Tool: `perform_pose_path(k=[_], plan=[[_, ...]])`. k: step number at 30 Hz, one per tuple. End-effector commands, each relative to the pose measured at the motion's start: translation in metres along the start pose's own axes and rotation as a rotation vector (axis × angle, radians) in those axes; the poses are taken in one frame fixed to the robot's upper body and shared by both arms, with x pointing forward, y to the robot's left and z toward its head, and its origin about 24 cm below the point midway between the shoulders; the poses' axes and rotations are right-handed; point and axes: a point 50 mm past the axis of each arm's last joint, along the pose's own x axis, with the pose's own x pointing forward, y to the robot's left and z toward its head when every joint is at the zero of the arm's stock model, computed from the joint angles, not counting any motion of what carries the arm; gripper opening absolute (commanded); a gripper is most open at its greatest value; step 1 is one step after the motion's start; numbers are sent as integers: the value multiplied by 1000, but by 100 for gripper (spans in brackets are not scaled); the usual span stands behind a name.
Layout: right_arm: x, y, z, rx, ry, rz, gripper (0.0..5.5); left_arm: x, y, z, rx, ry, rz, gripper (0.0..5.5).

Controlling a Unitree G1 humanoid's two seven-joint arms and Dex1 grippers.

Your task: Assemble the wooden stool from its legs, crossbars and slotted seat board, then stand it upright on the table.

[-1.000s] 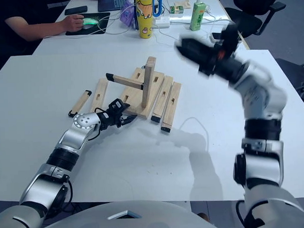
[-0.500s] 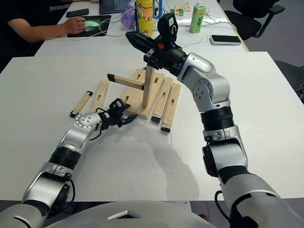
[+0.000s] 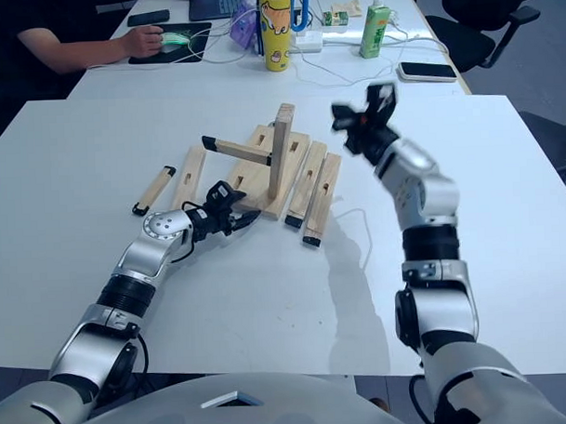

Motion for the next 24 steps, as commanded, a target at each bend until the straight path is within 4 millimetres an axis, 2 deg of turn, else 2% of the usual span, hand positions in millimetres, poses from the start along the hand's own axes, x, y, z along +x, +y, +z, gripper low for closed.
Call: perform_pose_path(k=[1,8,12,16,24], plan=[[-3,9,-32,3,138,-86,1,-2,-42,-66,-229,295,-59,296],[-2,36,-60,-53,260,-44,1,1,-74,-53,-284,248,-89,296],[-4,44,-63,-34,290,-62,1,-1,-71,-50,-244,264,-68,296],[-11,46,-65,-23,350,-97,49,-8,-59,-52,-223,283,-27,296],[-18,62,-63,54,419,-120,177,-7,-65,-47,-223,253,-29,296]])
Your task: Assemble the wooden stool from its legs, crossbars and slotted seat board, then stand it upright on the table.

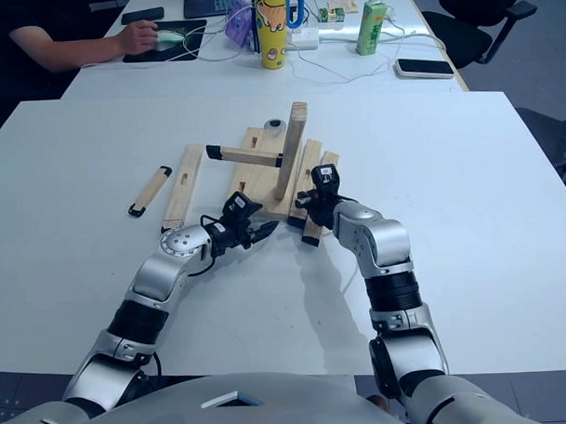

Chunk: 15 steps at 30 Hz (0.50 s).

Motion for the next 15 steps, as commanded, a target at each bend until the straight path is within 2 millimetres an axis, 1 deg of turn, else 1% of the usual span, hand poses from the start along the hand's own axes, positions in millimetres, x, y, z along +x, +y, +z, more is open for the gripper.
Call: perform_pose_path(k=[1,2,3,5,9,12,15], plan=[[-2,9,-5,39,43,8,197,-7,-14,-59,-129,264,-18,296],[-1,10,-6,44,54,10,215,-7,-14,-59,-128,262,-18,296],[0,10,-8,63,70,13,215,-7,-13,-60,-126,262,-19,296],[1,7,-10,60,90,-45,215,-8,-12,-60,-120,264,-19,296],[4,3,-11,4,157,-147,215,-6,-10,-58,-113,258,-20,296],[5,5,-18,-84,229,-171,215,-5,-10,-58,-115,256,-18,296],[4,9,-27,-64,294,-130,215,-5,-10,-59,-122,253,-15,296]])
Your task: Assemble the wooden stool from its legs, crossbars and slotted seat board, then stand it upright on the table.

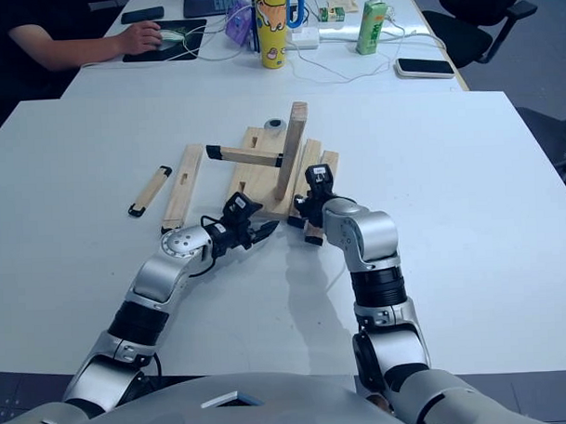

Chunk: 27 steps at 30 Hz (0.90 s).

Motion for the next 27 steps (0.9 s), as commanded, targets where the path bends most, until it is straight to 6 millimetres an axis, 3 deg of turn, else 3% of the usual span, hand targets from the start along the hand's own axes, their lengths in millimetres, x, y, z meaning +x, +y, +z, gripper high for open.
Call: perform_pose_path(k=[1,6,13,17,23,27], plan=[[3,2,-27,57,182,45,215,-5,-9,-60,-125,252,-15,296],[2,4,-23,156,206,95,215,-6,-11,-63,-134,254,-16,296],[4,-23,-36,-93,236,-54,215,-5,-12,-63,-140,251,-16,296],[5,-40,-27,-178,200,-105,215,-5,-13,-63,-146,249,-11,296],[4,-39,-9,-14,163,12,215,-5,-12,-64,-149,251,-9,296],[6,-39,-13,53,179,16,215,-5,-11,-64,-150,251,-7,296]])
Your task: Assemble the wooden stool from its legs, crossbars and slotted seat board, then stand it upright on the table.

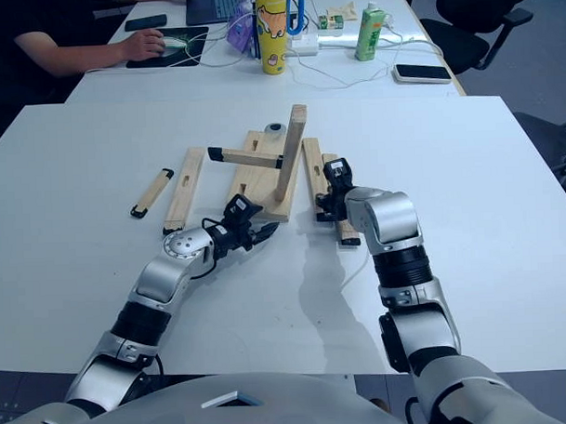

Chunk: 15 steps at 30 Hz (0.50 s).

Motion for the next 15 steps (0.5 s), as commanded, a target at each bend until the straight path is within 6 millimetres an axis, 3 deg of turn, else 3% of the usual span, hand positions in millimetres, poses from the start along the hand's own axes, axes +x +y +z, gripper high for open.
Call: perform_pose_path(k=[1,6,15], plan=[[7,3,-21,85,108,22,215,-7,-9,-59,-130,246,-12,296],[9,3,-20,9,97,-1,215,-8,-9,-60,-129,251,-13,296],[15,14,-22,13,97,41,355,-7,-7,-59,-122,251,-17,296]])
